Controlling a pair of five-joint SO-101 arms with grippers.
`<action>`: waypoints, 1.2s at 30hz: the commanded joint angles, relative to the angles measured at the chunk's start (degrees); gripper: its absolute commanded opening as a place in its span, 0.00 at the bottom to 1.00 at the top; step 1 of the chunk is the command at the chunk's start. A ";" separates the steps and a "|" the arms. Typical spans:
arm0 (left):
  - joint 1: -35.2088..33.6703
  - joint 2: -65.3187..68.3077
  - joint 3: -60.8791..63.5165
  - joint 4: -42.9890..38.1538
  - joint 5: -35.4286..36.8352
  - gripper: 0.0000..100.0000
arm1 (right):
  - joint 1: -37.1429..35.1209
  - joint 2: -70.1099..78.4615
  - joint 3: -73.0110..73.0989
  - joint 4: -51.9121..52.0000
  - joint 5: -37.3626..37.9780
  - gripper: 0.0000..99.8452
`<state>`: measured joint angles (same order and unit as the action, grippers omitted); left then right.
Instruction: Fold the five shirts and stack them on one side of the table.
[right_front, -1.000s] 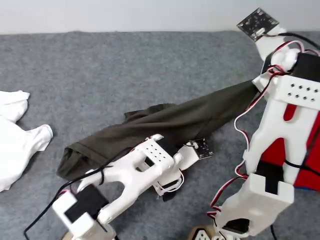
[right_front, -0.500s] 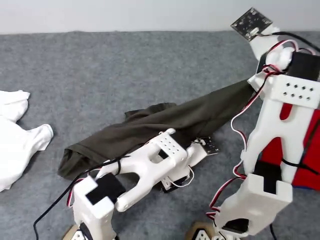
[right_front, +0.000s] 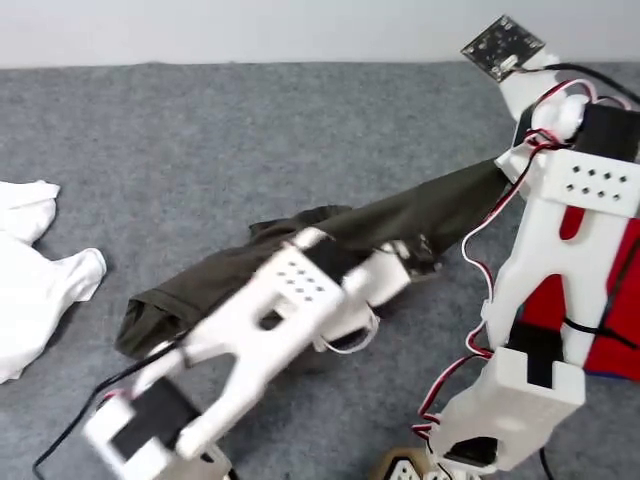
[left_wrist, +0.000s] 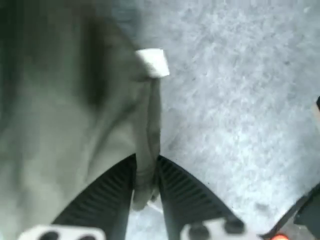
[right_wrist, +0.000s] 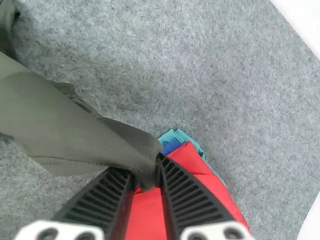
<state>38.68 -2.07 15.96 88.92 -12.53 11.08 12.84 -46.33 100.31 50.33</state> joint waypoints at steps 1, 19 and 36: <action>-6.42 -11.69 -2.51 3.52 -4.22 0.01 | 1.45 -6.02 -2.81 1.89 0.35 0.01; -41.23 -31.21 -34.24 -2.37 -12.22 0.01 | 4.26 -25.63 -3.08 -3.30 -3.25 0.01; -47.56 -31.30 -52.97 -7.47 -18.02 0.01 | 4.53 -44.79 -3.08 -29.93 -2.37 0.01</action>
<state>-8.79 -32.40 -33.63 80.22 -27.47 14.77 -29.63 -46.42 74.20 47.52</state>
